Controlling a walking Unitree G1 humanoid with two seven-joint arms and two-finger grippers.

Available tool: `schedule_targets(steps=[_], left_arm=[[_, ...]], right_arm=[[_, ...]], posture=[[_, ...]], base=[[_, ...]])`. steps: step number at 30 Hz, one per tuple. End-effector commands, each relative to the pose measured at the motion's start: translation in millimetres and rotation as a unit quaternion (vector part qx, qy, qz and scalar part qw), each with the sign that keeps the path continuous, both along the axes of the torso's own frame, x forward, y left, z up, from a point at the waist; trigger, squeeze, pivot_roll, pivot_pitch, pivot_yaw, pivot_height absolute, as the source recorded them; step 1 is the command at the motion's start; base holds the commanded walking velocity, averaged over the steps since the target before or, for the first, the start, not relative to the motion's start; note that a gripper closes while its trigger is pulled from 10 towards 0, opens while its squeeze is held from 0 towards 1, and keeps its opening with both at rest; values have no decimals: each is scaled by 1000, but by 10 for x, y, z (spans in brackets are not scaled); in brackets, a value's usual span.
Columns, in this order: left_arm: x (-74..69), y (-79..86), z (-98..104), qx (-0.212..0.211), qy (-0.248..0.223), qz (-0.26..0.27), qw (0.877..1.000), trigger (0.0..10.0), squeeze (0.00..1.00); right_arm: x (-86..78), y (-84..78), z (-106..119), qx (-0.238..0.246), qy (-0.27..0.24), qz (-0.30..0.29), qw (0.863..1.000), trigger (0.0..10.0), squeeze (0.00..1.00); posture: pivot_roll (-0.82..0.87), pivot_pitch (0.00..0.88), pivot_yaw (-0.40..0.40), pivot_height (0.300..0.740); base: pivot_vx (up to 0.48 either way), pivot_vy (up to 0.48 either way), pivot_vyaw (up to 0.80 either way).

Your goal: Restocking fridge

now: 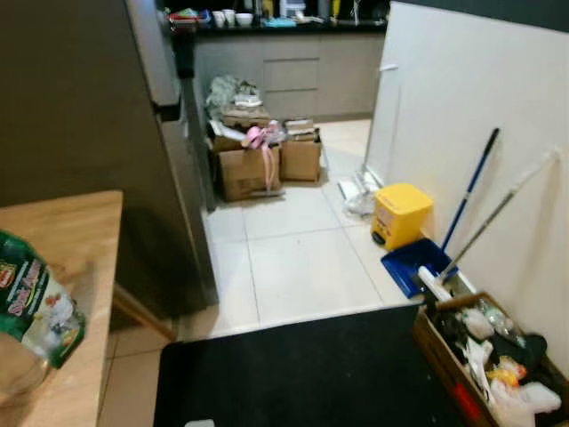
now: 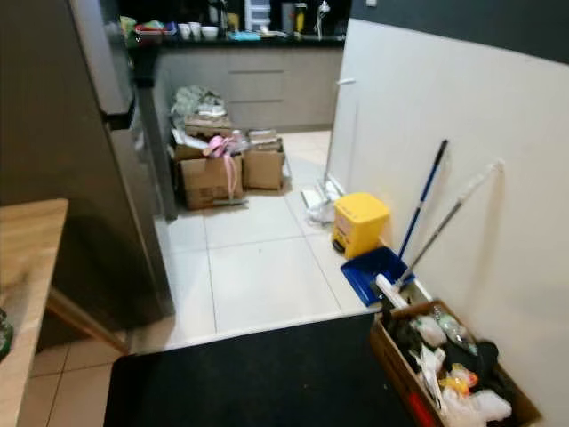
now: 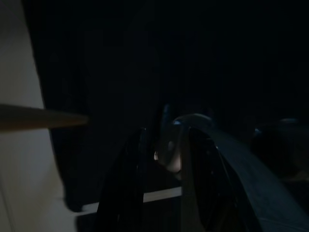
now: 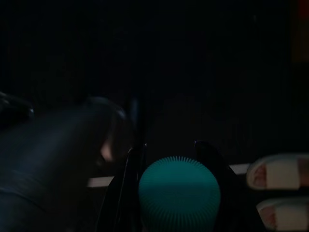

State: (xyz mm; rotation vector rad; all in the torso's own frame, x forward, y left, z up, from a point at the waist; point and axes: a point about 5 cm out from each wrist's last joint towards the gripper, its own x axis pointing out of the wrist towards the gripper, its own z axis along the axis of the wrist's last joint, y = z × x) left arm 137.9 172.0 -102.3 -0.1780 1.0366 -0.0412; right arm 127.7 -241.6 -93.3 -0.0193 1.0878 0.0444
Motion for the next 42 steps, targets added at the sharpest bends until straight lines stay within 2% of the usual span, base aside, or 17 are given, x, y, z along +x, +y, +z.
schedule_targets(steps=[1, 7, 17, 38, 42], left_arm=[[-65, -1, -23, -1, 11, 2, 1000, 10000, 0], [-69, 0, -24, 3, 11, -9, 1000, 10000, 0], [-76, -9, -28, 0, 14, -9, 1000, 10000, 0], [-93, 6, -31, -1, 18, -15, 1000, 10000, 0], [-91, 12, -31, 0, 17, -2, 1000, 10000, 0]], right_arm=[[42, -7, 17, -1, -6, 2, 1000, 10000, 0], [38, -19, 16, -4, -10, -15, 1000, 10000, 0], [66, -13, 23, -3, -11, -14, 1000, 10000, 0], [65, 33, 10, 1, -10, -12, 1000, 10000, 0], [77, 35, 14, 0, -10, -11, 1000, 10000, 0]], posture=[[-72, 0, -22, 740], [-72, 0, -23, 740], [-72, 0, -23, 740], [-67, 0, -19, 740], [-67, 0, -19, 740]], base=[[0, 0, 788], [0, 0, 250], [0, -424, 0], [0, 0, 0], [0, 0, 0]])
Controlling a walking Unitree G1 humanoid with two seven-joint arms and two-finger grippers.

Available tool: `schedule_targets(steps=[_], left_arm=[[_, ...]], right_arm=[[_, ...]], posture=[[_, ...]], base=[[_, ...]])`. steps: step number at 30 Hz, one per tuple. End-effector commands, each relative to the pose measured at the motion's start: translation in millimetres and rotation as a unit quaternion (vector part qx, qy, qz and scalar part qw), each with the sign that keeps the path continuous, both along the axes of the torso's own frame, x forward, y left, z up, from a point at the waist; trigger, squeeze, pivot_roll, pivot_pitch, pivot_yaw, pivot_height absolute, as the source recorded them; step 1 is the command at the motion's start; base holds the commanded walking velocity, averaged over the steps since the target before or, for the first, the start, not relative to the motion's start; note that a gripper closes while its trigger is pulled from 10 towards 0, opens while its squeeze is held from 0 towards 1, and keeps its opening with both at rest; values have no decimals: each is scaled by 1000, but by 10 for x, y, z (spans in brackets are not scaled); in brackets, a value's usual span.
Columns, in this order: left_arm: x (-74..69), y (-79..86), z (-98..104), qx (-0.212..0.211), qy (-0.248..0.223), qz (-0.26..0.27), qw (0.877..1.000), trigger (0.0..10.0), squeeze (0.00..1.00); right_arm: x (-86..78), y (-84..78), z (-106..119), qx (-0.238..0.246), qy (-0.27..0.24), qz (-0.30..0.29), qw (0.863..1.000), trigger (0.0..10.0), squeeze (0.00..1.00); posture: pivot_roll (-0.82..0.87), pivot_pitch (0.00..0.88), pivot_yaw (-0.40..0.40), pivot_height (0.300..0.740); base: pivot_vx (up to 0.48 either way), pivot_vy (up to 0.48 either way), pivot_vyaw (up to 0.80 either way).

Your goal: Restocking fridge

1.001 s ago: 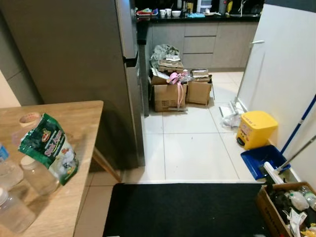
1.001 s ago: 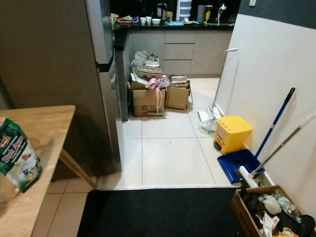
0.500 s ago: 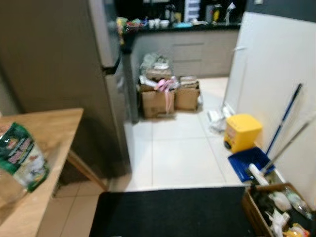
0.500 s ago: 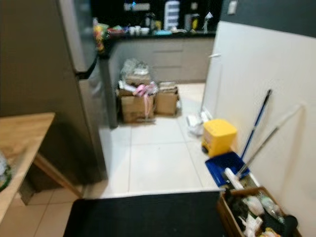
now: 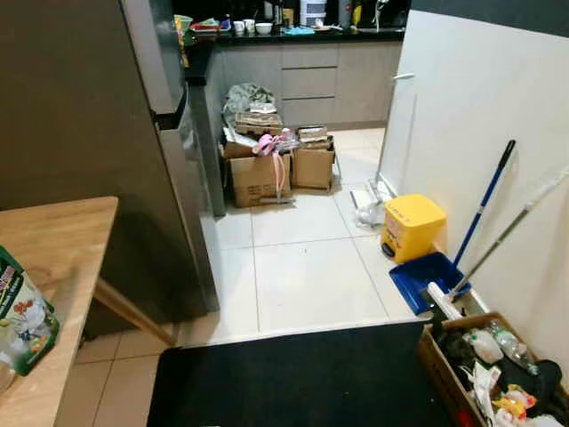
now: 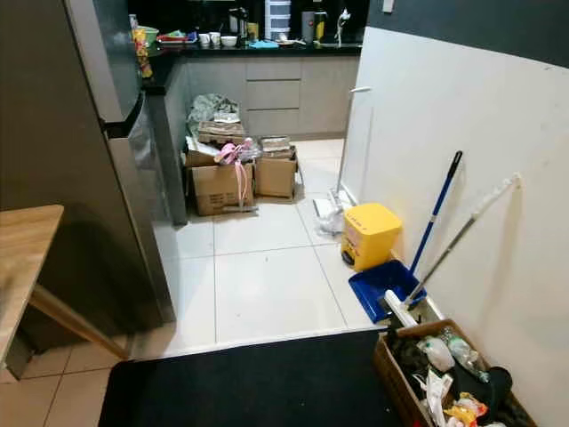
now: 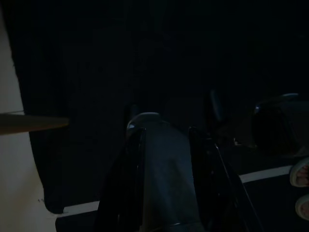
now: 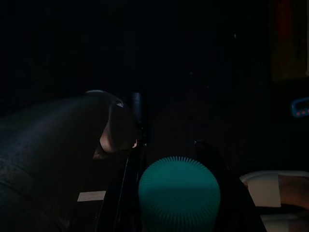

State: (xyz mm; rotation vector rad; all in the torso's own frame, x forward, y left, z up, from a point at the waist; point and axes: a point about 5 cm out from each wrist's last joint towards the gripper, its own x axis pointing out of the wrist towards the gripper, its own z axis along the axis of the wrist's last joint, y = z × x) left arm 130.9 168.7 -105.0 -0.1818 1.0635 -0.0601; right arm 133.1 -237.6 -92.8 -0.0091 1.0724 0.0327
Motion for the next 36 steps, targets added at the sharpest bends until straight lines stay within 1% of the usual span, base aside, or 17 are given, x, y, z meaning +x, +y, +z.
schedule_targets(steps=[1, 2, 9, 12, 13, 16, 20, 36], left_arm=[[-19, 38, -5, 9, 3, -3, 1000, 10000, 0], [-18, 36, -4, 12, 3, -10, 1000, 10000, 0], [-30, 37, -10, 14, 7, -5, 1000, 10000, 0], [-44, 27, -15, 11, 12, -11, 1000, 10000, 0], [-44, 15, -14, 1, 10, -7, 1000, 10000, 0], [-44, 3, -15, -1, 10, -12, 1000, 10000, 0], [-54, -9, -19, -1, 13, -19, 1000, 10000, 0], [-43, 12, -14, -1, 12, -13, 1000, 10000, 0]], right_arm=[[24, -2, 8, -2, -3, -3, 1000, 10000, 0], [23, 0, 7, -2, -2, -3, 1000, 10000, 0], [39, 0, 12, -4, -3, 0, 1000, 10000, 0], [47, 3, 14, -3, -4, 0, 1000, 10000, 0], [49, 5, 14, -2, -4, -1, 1000, 10000, 0], [55, 12, 14, -1, -4, 0, 1000, 10000, 0], [55, 30, 10, 3, -5, -2, 1000, 10000, 0], [66, 43, 10, 2, -5, -1, 1000, 10000, 0]], posture=[[-66, 0, -20, 740], [-66, 0, -20, 740], [-66, 0, -20, 740], [-67, 0, -21, 740], [-67, 0, -21, 740], [-67, 0, -20, 740], [-67, 0, -19, 740], [-65, 0, -20, 740]], base=[[0, 0, 0], [0, 0, 0], [0, 0, 0], [0, 0, 0], [0, 0, 0], [0, 0, 0], [0, -432, 0], [0, -466, 0]])
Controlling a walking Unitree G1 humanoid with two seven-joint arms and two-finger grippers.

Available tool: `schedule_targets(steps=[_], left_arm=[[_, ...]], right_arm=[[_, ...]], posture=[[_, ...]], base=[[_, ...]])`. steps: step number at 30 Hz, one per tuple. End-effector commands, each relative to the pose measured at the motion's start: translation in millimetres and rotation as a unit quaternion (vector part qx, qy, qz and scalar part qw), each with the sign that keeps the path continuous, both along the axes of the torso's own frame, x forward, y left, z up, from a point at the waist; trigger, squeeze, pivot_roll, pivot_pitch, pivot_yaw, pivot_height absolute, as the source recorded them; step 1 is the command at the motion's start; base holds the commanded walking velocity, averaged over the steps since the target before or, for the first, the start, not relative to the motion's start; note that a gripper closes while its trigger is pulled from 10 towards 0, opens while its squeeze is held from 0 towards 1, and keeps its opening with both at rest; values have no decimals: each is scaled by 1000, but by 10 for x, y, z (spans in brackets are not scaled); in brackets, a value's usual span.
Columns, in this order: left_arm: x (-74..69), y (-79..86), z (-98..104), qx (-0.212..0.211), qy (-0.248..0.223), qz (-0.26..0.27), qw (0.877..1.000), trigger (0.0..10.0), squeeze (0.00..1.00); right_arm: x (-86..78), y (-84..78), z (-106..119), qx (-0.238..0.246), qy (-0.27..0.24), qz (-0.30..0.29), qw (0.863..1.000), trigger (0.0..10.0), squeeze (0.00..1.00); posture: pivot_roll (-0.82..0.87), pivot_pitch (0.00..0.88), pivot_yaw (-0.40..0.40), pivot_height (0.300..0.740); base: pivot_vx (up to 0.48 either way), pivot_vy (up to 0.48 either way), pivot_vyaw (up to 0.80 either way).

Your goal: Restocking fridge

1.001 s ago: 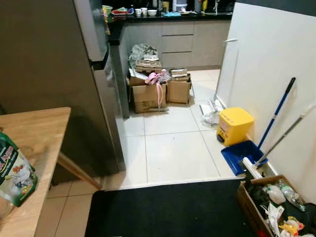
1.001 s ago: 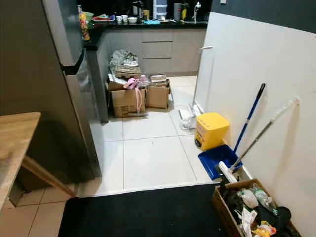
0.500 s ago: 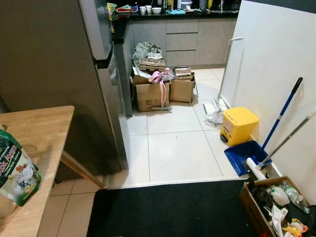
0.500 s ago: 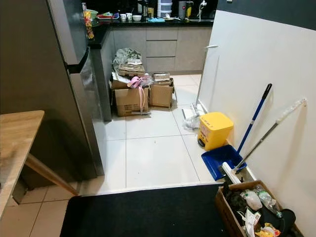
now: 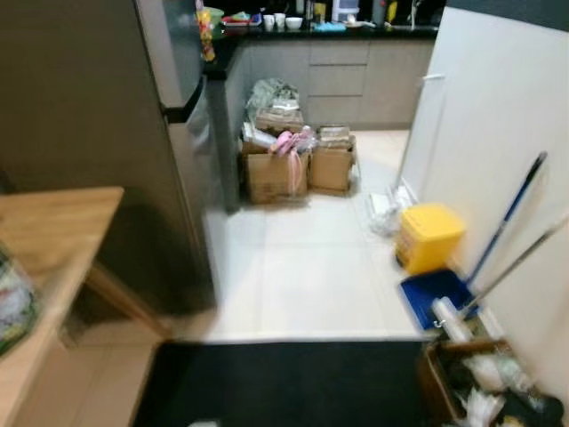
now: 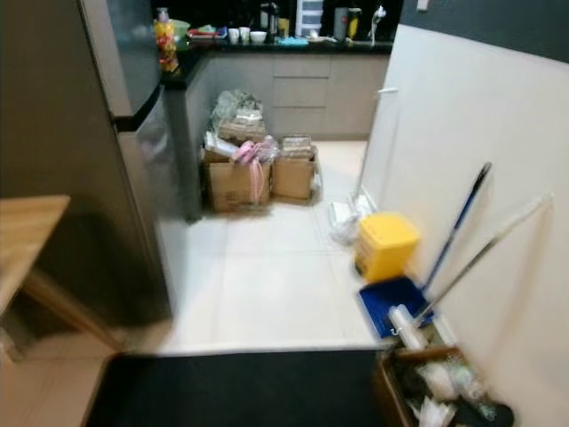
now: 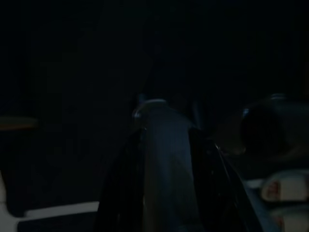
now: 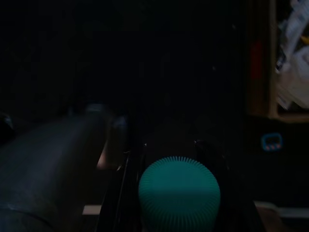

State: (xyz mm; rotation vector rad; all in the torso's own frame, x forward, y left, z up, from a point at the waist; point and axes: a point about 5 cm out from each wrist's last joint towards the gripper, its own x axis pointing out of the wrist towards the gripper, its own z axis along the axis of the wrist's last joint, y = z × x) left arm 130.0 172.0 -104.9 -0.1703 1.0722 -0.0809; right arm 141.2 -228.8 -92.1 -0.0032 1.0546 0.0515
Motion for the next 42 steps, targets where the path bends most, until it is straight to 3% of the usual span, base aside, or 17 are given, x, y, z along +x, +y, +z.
schedule_targets(steps=[1, 13, 28, 42], left_arm=[[-34, -20, -15, -1, 8, -1, 1000, 10000, 0], [-29, -4, -15, 6, 6, 23, 1000, 10000, 0], [-8, -35, -9, -1, 5, 8, 1000, 10000, 0], [-12, -46, -10, -2, 5, 6, 1000, 10000, 0]], right_arm=[[-15, -45, 3, -5, 4, -7, 1000, 10000, 0], [-57, -33, -16, -4, 12, -10, 1000, 10000, 0], [-61, -68, -10, -14, 17, 3, 1000, 10000, 0], [-78, -51, -20, -11, 21, 7, 1000, 10000, 0]], posture=[[-65, 0, -20, 740], [-69, 0, -21, 740], [-70, 2, -26, 740], [-70, 0, -26, 740]], base=[[0, -465, 0], [0, 0, 0], [0, 0, 0], [268, 0, 0]])
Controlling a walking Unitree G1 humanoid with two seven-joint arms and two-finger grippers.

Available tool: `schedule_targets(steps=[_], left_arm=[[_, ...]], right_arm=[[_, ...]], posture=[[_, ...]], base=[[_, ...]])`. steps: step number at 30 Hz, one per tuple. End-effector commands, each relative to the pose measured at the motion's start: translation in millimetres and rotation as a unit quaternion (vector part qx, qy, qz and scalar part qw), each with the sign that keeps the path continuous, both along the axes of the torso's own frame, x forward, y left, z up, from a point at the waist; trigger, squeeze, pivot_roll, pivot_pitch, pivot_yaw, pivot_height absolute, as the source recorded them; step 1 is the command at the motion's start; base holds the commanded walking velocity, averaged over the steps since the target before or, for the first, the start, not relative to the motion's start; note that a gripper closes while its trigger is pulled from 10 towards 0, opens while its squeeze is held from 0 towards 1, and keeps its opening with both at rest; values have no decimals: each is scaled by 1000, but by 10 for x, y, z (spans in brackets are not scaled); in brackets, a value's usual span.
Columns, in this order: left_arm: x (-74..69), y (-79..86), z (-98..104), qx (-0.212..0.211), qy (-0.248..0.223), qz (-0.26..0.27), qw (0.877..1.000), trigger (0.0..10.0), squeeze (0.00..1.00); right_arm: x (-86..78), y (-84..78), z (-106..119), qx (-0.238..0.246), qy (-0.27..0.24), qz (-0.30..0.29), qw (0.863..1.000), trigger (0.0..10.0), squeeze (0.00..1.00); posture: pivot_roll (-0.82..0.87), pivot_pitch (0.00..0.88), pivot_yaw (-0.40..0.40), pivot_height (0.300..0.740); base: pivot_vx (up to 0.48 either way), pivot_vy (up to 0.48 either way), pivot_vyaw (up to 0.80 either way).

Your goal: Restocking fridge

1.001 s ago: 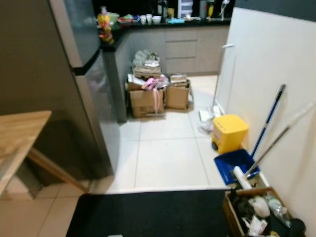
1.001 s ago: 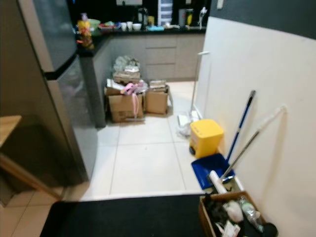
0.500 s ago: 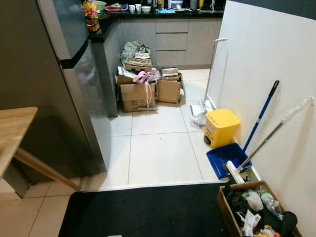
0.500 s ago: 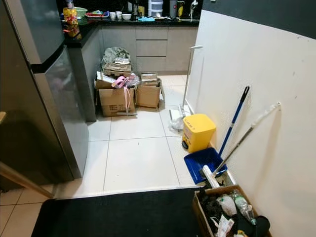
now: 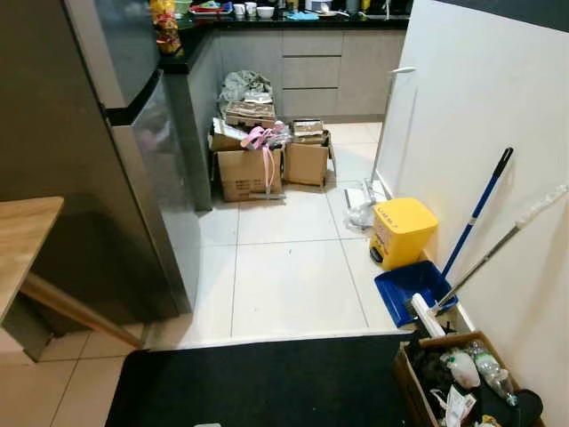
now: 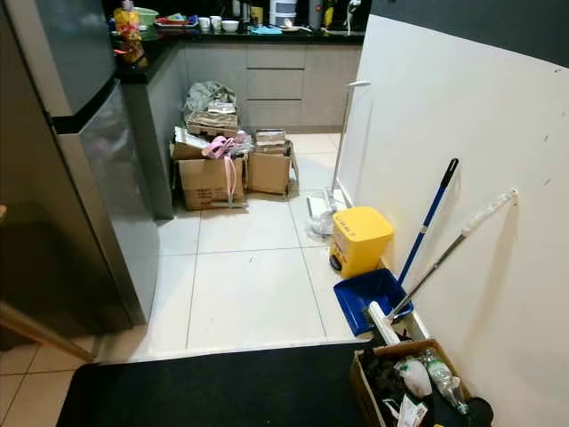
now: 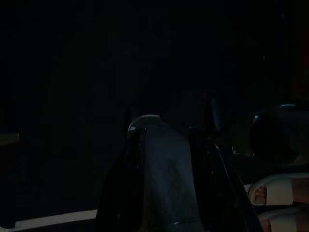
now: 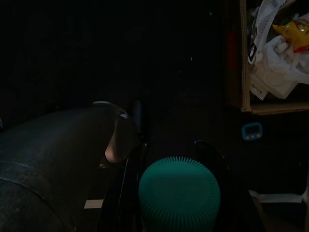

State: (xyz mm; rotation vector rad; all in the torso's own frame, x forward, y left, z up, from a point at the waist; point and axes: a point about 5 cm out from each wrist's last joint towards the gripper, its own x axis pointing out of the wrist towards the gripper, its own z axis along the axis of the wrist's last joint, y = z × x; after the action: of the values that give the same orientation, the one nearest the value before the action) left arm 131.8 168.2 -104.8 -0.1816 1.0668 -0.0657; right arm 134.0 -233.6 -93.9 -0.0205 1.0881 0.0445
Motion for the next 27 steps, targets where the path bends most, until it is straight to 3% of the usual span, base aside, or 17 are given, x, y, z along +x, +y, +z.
schedule_targets(steps=[1, 24, 27], left_arm=[[-29, -9, -11, -1, 6, -3, 1000, 10000, 0], [-54, 24, -15, 2, 8, -8, 1000, 10000, 0], [-51, 24, -14, 2, 8, -8, 1000, 10000, 0]], right_arm=[[-4, -3, -1, -2, 4, 6, 1000, 10000, 0], [6, 5, 0, 0, 2, 0, 1000, 10000, 0], [4, 8, -3, 4, 4, -6, 1000, 10000, 0]], posture=[[-69, 0, -29, 740], [-68, 0, -27, 740], [-69, 0, -26, 740]], base=[[277, 0, 0], [310, 0, 0], [311, 0, -658]])
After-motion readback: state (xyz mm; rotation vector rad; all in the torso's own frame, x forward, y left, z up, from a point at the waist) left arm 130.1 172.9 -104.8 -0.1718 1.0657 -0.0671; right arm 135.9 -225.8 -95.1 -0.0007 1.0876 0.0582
